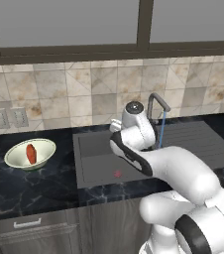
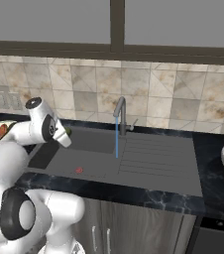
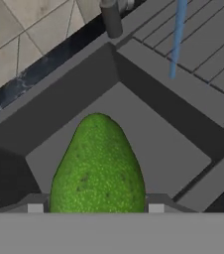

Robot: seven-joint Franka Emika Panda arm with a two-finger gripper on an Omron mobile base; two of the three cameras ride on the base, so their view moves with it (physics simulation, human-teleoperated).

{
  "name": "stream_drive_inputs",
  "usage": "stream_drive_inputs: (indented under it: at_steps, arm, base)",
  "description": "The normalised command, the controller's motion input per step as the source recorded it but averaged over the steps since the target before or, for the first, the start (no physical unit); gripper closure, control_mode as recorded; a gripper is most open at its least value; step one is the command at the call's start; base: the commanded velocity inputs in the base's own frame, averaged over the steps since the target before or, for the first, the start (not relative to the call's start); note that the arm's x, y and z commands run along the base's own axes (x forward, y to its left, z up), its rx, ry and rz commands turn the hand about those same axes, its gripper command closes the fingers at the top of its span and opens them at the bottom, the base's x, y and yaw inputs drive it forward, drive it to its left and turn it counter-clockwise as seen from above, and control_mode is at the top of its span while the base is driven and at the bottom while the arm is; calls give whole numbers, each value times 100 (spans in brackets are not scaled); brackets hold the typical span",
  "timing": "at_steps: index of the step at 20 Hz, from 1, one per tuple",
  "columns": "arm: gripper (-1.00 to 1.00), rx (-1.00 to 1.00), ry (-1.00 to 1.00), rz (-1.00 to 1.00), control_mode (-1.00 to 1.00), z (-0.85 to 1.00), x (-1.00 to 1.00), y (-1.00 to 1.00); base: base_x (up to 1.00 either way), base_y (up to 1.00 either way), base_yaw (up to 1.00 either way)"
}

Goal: Pick the avocados from the sink and place them in one bowl. Place the sweet potato in the other bowl. Then turn off the sink faucet.

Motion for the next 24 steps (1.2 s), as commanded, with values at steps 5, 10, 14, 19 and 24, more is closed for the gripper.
stream_drive_inputs:
  at_steps: [5, 10, 14, 19, 24]
  arm:
    - [100, 3, 2, -6, -100, 55, -78, -19]
    - [100, 7, 0, -10, -100, 19, -74, -62]
    - [100, 12, 0, -15, -100, 10, -35, -89]
    - [100, 15, 0, -13, -100, 21, -4, -100]
    - [100, 13, 0, -19, -100, 22, 0, -100]
  base:
    - [0, 0, 0]
    - [0, 0, 0]
    - [0, 0, 0]
    - [0, 0, 0]
    - [0, 0, 0]
